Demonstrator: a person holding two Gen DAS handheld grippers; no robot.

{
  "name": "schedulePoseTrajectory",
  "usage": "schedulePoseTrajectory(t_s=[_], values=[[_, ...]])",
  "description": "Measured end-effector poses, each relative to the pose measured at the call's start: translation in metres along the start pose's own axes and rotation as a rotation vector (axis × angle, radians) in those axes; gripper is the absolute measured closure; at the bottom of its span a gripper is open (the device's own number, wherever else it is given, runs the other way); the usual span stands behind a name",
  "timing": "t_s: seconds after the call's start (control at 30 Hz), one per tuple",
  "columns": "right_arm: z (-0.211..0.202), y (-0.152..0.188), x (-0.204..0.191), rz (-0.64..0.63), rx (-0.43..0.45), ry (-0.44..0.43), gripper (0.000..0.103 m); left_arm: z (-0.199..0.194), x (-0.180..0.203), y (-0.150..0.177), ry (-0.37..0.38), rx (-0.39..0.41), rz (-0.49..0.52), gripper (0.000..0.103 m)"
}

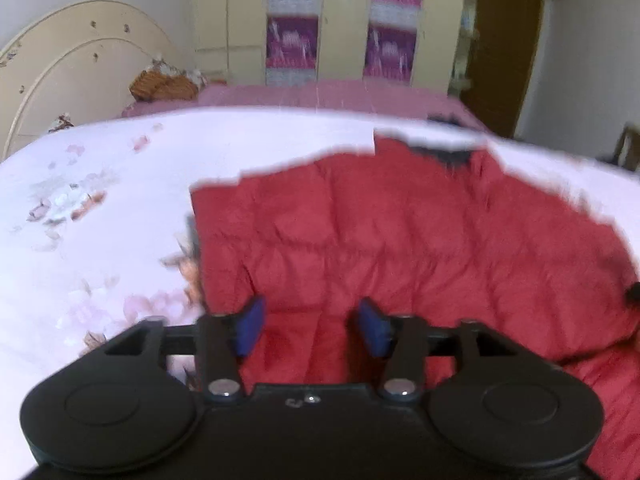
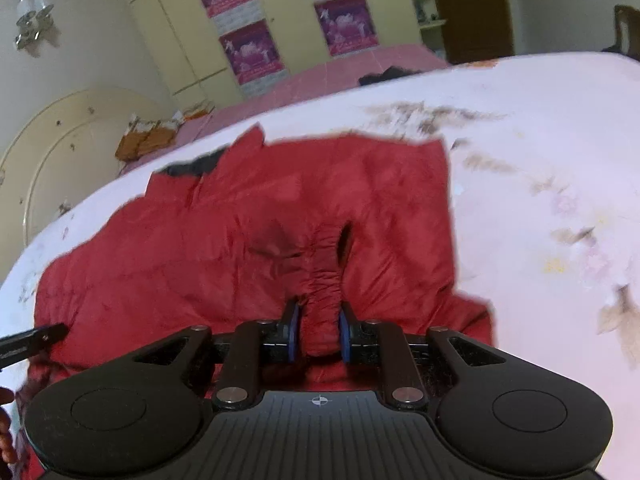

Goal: Fold large clothes

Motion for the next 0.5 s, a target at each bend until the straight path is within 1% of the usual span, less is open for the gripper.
schedulePoseTrajectory(t_s=[0.03,0.07,0.13,0.17,0.2,0.23,0.27,0.3,0.33,0.4,0.43,0.5], values=[[-0.012,-0.006,-0.001,-0.011,0.068,-0.013,0.037,-0.003,-0.002,-0.004,-0.008,0.03,0.0,0.032],[-0.015,-0.011,-0.002,-0.017,0.078,-0.035,0.037,-0.004,-0.004,-0.009,-0.013,0.048,0.01,0.032],[-0.004,-0.021,-0.008,-0.039,0.035,-0.031,0.053,0.007,-0.006,-0.02,0.005,0.048,0.027,0.035],[0.005,-0.023,-0.011,-0.051,0.012,-0.031,0.067,0.013,-0.006,-0.025,0.008,0.048,0.037,0.037],[0.015,-0.025,-0.015,-0.059,-0.011,-0.039,0.07,0.021,-0.007,-0.03,0.008,0.049,0.053,0.038],[0.025,-0.027,-0.019,-0.07,-0.022,-0.044,0.071,0.029,-0.008,-0.034,0.006,0.046,0.062,0.038],[0.032,-0.027,-0.022,-0.092,-0.026,-0.039,0.076,0.038,-0.01,-0.037,0.007,0.037,0.066,0.038],[0.041,-0.026,-0.027,-0.116,-0.034,-0.031,0.079,0.049,-0.013,-0.039,0.007,0.015,0.07,0.038],[0.051,-0.025,-0.029,-0.134,-0.045,-0.02,0.079,0.059,-0.015,-0.038,0.004,-0.003,0.073,0.038],[0.073,-0.019,-0.03,-0.168,-0.078,0.035,0.079,0.076,-0.02,-0.031,0.014,-0.037,0.077,0.034],[0.082,-0.015,-0.026,-0.169,-0.094,0.039,0.079,0.079,-0.021,-0.028,0.028,-0.038,0.07,0.034],[0.085,-0.009,-0.021,-0.178,-0.083,0.04,0.079,0.079,-0.019,-0.024,0.029,-0.032,0.089,0.034]])
Point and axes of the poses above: each gripper's, at about its wrist camera, not at the fingertips, and z roughly the way its jaws point, x to its right, y to its underside, the point moved 1 cm from there along z, roughly the way its jaws point, and after that the axes turned 14 degrees about z, right-handed, at the moved point
